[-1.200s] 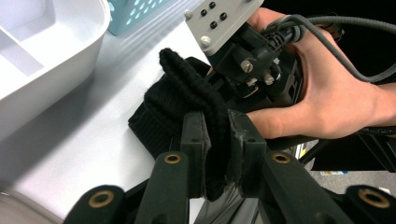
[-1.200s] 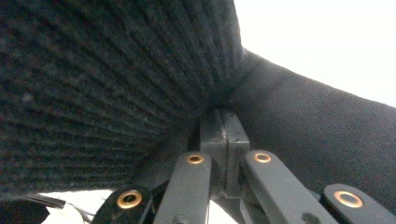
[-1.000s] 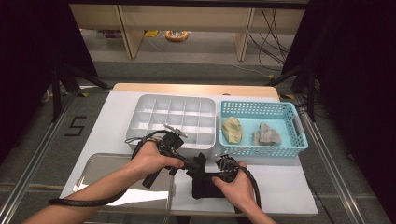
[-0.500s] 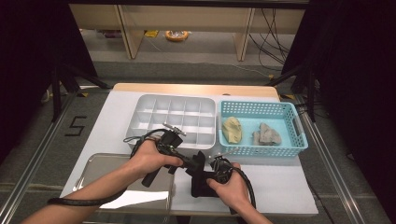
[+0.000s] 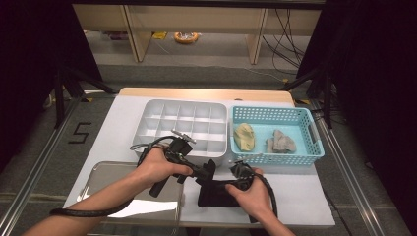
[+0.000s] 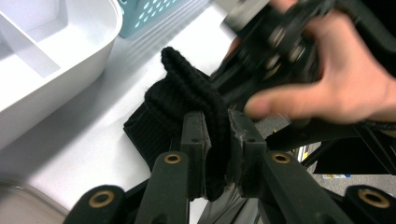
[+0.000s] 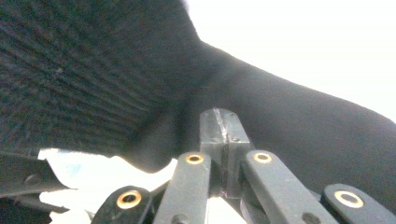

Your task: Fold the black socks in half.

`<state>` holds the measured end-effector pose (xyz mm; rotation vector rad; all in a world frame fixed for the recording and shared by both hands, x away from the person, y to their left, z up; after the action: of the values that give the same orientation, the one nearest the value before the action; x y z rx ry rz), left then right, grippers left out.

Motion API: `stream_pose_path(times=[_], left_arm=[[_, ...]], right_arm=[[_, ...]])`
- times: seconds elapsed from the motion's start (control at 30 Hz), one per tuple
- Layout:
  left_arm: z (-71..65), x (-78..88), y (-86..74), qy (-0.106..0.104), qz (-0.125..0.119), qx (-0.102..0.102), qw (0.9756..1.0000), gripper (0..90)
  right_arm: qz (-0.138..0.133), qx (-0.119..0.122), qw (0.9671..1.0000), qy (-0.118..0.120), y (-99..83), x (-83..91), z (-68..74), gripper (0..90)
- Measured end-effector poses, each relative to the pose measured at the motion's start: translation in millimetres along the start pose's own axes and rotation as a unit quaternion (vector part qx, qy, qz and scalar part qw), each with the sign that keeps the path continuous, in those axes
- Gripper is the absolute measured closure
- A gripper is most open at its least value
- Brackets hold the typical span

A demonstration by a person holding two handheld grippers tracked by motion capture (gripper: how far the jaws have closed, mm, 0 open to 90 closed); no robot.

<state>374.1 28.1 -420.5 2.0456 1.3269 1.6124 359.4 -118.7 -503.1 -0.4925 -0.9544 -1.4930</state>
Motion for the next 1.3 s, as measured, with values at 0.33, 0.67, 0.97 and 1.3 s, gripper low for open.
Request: stream_pose_path(times=[0.33,0.67,0.97,1.3], left_arm=[[-8.3,-19.2,5.0,-0.008,0.013,-0.014,0.9998,77.4],[-13.5,-39.6,9.7,-0.009,0.027,-0.024,0.9993,77.3],[-11.5,-49.8,16.1,0.004,0.034,-0.027,0.9990,77.4],[-5.2,-59.7,14.2,0.017,0.042,-0.024,0.9987,77.2]], right_arm=[[-0.074,-0.038,0.9965,-0.011,0.3,57.5,-41.1,89.8],[-0.091,-0.068,0.9932,-0.024,-8.4,72.4,-64.6,89.4],[-0.091,-0.070,0.9932,-0.018,-11.1,74.2,-65.8,89.3],[-0.091,-0.068,0.9934,-0.016,-9.8,72.1,-62.7,89.0]])
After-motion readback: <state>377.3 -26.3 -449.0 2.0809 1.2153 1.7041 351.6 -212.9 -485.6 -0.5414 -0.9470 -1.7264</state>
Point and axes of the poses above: each handheld gripper's, and its own axes: x roughly backward along the jaws, y roughly out of its top, z roughly to its left, the point moved 6 cm from there along -x, roughly forward along the jaws, and after that the axes turned 13 degrees about -x, right-handed, at the moved point
